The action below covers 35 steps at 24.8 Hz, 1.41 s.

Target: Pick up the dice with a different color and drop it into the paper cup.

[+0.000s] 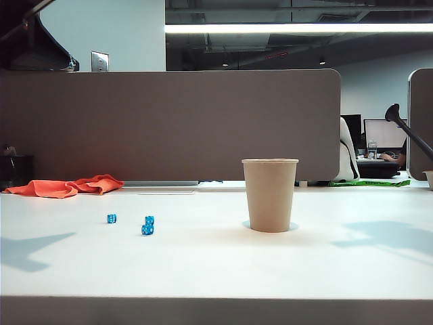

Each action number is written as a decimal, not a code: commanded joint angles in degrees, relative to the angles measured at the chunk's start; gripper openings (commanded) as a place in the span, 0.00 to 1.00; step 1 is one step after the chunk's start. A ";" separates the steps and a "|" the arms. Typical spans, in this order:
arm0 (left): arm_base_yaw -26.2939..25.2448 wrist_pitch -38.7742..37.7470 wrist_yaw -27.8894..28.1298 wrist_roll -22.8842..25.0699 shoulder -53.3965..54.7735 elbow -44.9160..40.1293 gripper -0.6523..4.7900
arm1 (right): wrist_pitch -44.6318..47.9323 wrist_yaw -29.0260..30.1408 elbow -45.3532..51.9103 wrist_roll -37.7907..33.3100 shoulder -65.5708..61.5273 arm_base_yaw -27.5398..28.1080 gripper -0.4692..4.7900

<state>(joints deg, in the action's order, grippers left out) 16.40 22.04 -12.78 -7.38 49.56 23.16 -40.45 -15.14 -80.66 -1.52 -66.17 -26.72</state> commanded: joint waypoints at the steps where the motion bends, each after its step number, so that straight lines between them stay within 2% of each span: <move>1: 0.02 1.07 0.13 -0.17 -0.11 0.31 0.11 | 11.80 -5.40 13.03 0.37 9.16 0.39 0.08; 7: 0.02 1.09 0.13 -0.17 -0.11 0.31 0.11 | 17.22 -5.40 24.92 2.08 16.76 5.42 0.08; 8: 0.02 1.18 0.15 -0.20 -0.11 0.31 0.11 | 17.62 -4.28 26.05 2.05 17.33 6.86 0.08; 11: 0.02 1.22 0.15 -0.17 -0.11 0.31 0.11 | 20.81 4.04 30.73 1.97 18.95 13.14 0.08; 12: 0.02 1.25 0.15 -0.20 -0.11 0.31 0.11 | 24.52 7.06 33.53 1.90 19.85 16.37 0.08; 17: 0.02 1.22 1.27 -0.17 -0.11 0.31 0.11 | 31.71 12.35 39.28 1.53 22.64 22.49 0.08; 22: 0.02 1.22 1.77 -0.15 -0.09 0.31 0.11 | 33.75 12.37 43.06 1.22 25.68 24.70 0.08; 27: 0.02 1.22 4.07 -0.13 -0.09 0.28 0.11 | 36.46 12.31 47.52 -0.22 29.11 24.65 0.08; 35: 0.02 1.22 4.04 -0.13 -0.09 0.28 0.11 | 45.55 12.11 58.55 -0.20 36.20 24.70 0.08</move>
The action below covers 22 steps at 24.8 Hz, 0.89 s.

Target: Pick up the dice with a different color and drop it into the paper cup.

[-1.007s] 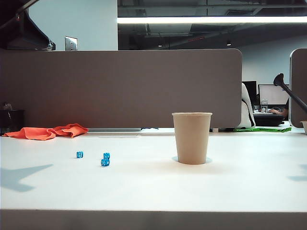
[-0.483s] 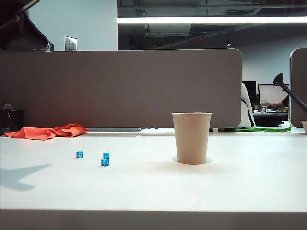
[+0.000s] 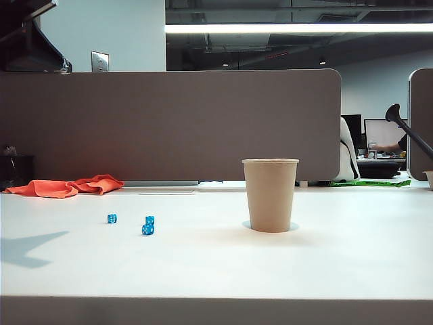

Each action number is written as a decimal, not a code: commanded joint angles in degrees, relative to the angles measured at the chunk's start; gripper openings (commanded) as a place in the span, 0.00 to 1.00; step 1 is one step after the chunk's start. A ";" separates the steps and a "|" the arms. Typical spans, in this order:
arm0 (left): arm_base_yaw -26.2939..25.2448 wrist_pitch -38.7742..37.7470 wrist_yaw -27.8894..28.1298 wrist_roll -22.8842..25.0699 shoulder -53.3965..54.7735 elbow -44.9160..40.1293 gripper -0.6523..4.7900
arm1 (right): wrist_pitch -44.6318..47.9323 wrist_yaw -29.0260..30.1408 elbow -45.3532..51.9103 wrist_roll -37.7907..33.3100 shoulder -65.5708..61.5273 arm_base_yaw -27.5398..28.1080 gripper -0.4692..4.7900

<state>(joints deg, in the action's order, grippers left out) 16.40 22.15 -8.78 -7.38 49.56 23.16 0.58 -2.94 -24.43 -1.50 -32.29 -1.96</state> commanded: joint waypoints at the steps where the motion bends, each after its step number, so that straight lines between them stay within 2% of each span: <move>1: 0.02 1.11 0.04 -0.13 -0.09 0.28 0.11 | 5.57 -0.09 4.02 -0.24 4.48 -0.07 0.08; 4: 0.02 1.11 0.04 -0.13 -0.09 0.28 0.11 | 5.33 -0.59 6.25 0.33 8.74 -0.04 0.08; 9: 0.02 1.11 0.02 -0.13 -0.09 0.28 0.11 | 3.58 -6.43 7.17 0.04 10.97 -0.07 0.08; 15: 0.02 1.11 0.00 -0.15 -0.09 0.28 0.11 | 3.78 -6.36 7.39 0.13 10.99 -0.04 0.09; 17: 0.02 1.11 0.00 -0.15 -0.09 0.28 0.11 | 6.51 -6.34 8.87 1.51 11.23 -0.04 0.09; 20: 0.02 1.11 0.00 -0.15 -0.11 0.28 0.11 | 16.68 -5.46 14.32 1.99 12.33 -0.04 0.09; 22: 0.02 1.11 0.00 -0.15 -0.09 0.28 0.11 | 18.27 -4.52 16.24 1.95 13.00 -0.04 0.09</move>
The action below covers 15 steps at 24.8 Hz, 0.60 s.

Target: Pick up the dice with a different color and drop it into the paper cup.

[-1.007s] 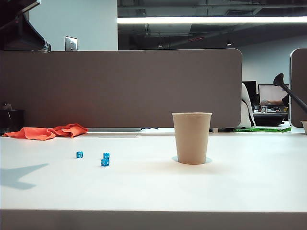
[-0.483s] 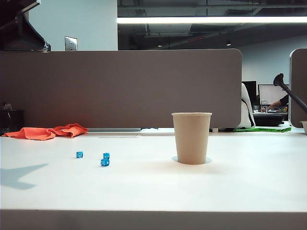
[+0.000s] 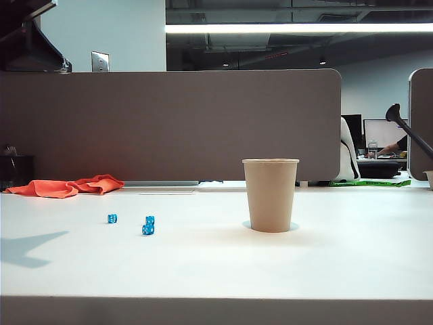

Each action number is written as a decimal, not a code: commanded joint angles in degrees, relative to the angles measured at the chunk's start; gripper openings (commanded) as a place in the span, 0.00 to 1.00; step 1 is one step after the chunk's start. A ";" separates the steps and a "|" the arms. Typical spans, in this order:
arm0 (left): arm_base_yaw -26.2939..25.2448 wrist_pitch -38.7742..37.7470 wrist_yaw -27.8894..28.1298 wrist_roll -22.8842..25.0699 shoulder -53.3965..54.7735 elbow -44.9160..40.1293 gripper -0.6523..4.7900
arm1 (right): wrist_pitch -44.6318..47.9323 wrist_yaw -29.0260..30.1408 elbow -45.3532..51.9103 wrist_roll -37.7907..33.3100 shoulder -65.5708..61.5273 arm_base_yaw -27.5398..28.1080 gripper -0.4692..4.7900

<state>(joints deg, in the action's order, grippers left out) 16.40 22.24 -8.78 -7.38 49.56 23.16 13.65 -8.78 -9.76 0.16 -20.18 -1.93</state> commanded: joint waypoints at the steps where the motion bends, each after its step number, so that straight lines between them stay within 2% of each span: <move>1: 0.02 1.03 0.00 -0.15 -0.11 0.28 0.11 | 5.05 1.40 2.29 0.28 1.25 -0.07 0.09; 5: 0.02 1.03 0.00 -0.13 -0.11 0.28 0.11 | 5.29 3.43 3.76 0.70 1.70 -0.04 0.09; 9: 0.02 1.03 -0.02 -0.13 -0.09 0.28 0.11 | 6.10 5.86 3.87 6.12 1.66 0.00 0.09; 15: 0.02 1.03 0.00 -0.13 -0.09 0.28 0.11 | 5.95 10.67 3.85 5.77 1.79 1.38 0.09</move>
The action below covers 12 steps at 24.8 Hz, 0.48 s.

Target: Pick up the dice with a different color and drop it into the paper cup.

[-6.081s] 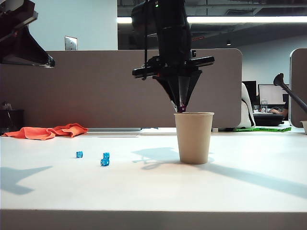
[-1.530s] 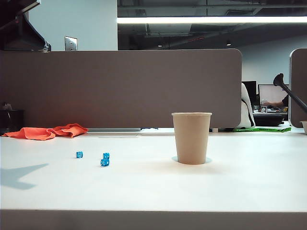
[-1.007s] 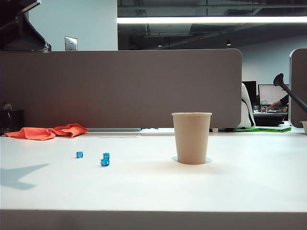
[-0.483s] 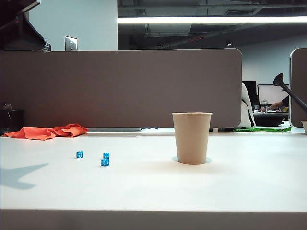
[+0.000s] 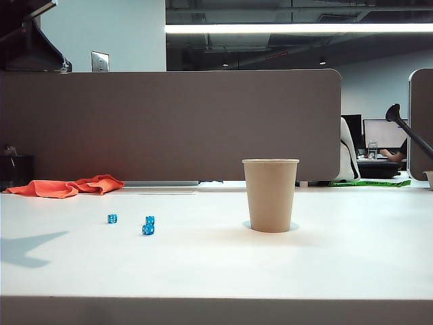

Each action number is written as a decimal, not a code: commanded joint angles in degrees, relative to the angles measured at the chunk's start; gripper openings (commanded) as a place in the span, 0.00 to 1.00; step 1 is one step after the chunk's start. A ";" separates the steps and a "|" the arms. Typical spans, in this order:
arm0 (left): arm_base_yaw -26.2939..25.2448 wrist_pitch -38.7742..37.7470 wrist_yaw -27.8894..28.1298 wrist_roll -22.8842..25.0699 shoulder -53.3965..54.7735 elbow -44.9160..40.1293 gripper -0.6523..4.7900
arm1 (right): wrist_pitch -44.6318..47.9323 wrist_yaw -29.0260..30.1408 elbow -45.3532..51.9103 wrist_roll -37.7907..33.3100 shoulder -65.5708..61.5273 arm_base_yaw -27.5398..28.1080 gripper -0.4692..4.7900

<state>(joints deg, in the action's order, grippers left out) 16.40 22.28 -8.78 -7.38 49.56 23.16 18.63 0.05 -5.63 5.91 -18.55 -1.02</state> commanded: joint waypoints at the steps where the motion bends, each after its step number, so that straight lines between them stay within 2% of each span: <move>1: 0.02 0.98 -0.02 -0.11 -0.09 0.28 0.11 | 0.94 1.97 -0.28 -0.04 0.26 0.63 0.09; 7: 0.02 0.98 0.02 0.48 -0.09 0.28 0.11 | 0.39 4.02 -0.28 -3.21 2.99 0.68 0.09; 12: 0.02 0.98 0.04 1.46 -0.09 0.28 0.11 | -5.84 3.96 -0.28 -3.69 10.27 0.70 0.09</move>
<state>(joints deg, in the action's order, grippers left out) 16.40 22.30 -8.78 -6.50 49.56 23.16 15.33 3.95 -5.65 2.44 -10.13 -0.38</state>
